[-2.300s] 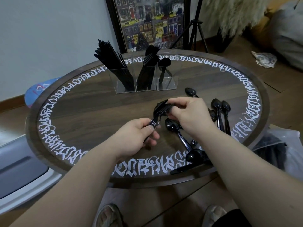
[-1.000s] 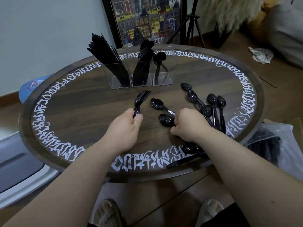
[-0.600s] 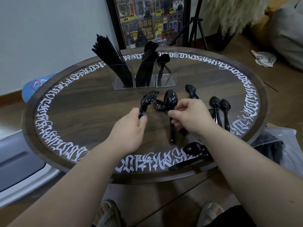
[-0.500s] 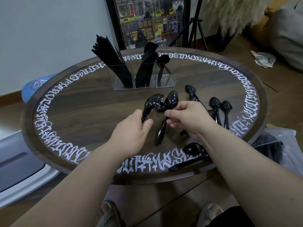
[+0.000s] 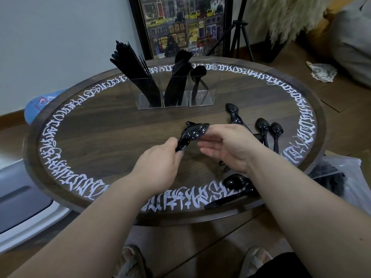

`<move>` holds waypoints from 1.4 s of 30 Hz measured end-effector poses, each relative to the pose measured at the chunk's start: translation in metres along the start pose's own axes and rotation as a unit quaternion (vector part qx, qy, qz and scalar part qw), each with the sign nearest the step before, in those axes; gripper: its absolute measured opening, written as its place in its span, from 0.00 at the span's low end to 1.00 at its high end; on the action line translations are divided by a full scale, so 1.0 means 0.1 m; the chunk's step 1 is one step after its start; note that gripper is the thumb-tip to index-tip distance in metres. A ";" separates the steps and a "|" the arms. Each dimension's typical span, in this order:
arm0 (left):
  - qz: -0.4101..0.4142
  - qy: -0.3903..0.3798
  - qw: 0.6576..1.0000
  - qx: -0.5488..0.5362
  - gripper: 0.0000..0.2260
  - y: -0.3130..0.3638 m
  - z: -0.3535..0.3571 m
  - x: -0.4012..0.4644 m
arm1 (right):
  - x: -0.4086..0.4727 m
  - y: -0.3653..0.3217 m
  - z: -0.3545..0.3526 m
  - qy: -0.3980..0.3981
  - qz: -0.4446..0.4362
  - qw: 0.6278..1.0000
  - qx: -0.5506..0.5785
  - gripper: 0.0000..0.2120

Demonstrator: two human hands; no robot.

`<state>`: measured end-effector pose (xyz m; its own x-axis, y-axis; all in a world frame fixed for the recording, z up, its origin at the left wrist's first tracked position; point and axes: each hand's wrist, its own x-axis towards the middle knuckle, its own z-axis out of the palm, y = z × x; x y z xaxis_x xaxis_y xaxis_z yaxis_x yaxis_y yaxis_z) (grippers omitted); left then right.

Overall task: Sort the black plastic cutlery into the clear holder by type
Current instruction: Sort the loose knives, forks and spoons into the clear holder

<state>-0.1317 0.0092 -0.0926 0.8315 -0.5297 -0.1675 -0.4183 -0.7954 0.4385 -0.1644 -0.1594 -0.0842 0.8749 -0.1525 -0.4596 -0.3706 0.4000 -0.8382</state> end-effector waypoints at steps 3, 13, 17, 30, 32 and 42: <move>0.007 0.000 1.000 0.006 0.07 -0.02 -0.01 -0.01 | 0.01 -0.03 -0.03 0.034 0.001 0.998 0.043 0.06; 0.008 -0.021 1.000 0.016 0.02 -0.02 0.00 -0.01 | 0.05 0.04 -0.07 0.007 -0.065 0.997 -0.040 0.06; 0.016 -0.035 0.999 0.009 0.04 0.01 0.00 -0.01 | 0.03 0.04 -0.03 -0.005 -0.084 0.995 -0.053 0.04; 0.026 0.009 0.999 0.026 0.14 -0.03 -0.12 -0.02 | 0.00 0.12 -0.14 0.072 -0.320 0.784 -0.527 0.15; 0.019 0.003 0.999 0.043 0.14 -0.06 -0.12 -0.03 | -0.01 0.11 -0.15 0.073 -0.298 0.797 -0.521 0.14; 0.062 0.056 0.996 -0.014 0.13 0.05 -0.11 -0.05 | -0.12 0.00 -0.06 0.058 -0.311 0.883 -0.348 0.16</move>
<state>-0.1341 0.0112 -0.0803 0.8097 -0.5867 -0.0116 -0.5119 -0.7160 0.4746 -0.1767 -0.1630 -0.0805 0.9538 -0.2544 0.1596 0.0333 -0.4385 -0.8981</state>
